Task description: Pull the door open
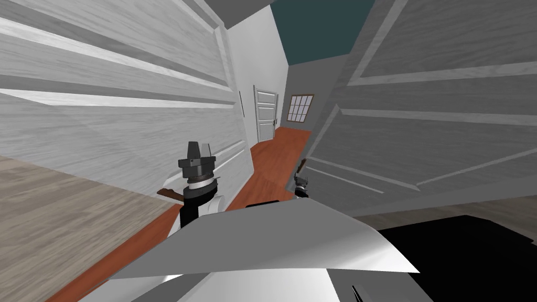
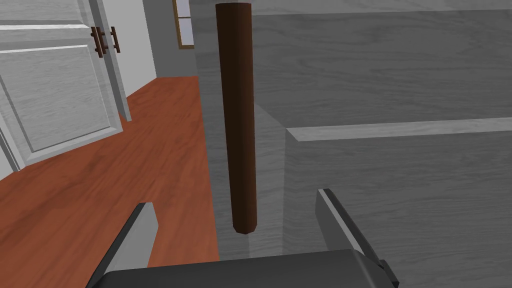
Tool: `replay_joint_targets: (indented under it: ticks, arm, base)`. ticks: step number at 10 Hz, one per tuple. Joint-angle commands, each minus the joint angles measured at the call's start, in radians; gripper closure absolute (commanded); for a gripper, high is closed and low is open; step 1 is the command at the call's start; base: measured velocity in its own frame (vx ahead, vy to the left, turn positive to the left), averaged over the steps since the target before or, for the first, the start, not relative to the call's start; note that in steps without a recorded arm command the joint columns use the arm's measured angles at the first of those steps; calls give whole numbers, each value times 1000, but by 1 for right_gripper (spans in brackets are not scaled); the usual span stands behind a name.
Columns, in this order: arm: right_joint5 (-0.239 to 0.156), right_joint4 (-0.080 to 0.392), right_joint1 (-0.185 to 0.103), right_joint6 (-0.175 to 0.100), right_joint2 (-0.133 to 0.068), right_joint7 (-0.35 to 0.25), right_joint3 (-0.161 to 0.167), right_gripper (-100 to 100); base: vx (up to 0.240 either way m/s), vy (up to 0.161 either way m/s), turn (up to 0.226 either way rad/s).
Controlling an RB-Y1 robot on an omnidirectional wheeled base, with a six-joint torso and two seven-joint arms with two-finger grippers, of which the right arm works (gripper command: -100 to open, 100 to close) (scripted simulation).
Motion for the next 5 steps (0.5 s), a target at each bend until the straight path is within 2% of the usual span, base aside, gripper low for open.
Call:
replay_joint_targets:
  ticks: [1,2,5]
  arm:
    - [2,13,8,-6,-19,-34,2,-100]
    - [4,28,14,-10,-40,-67,4,-100]
    - [7,53,25,-18,-75,-121,6,-100]
  base:
    - [174,-8,10]
    - [177,-23,11]
    - [120,9,8]
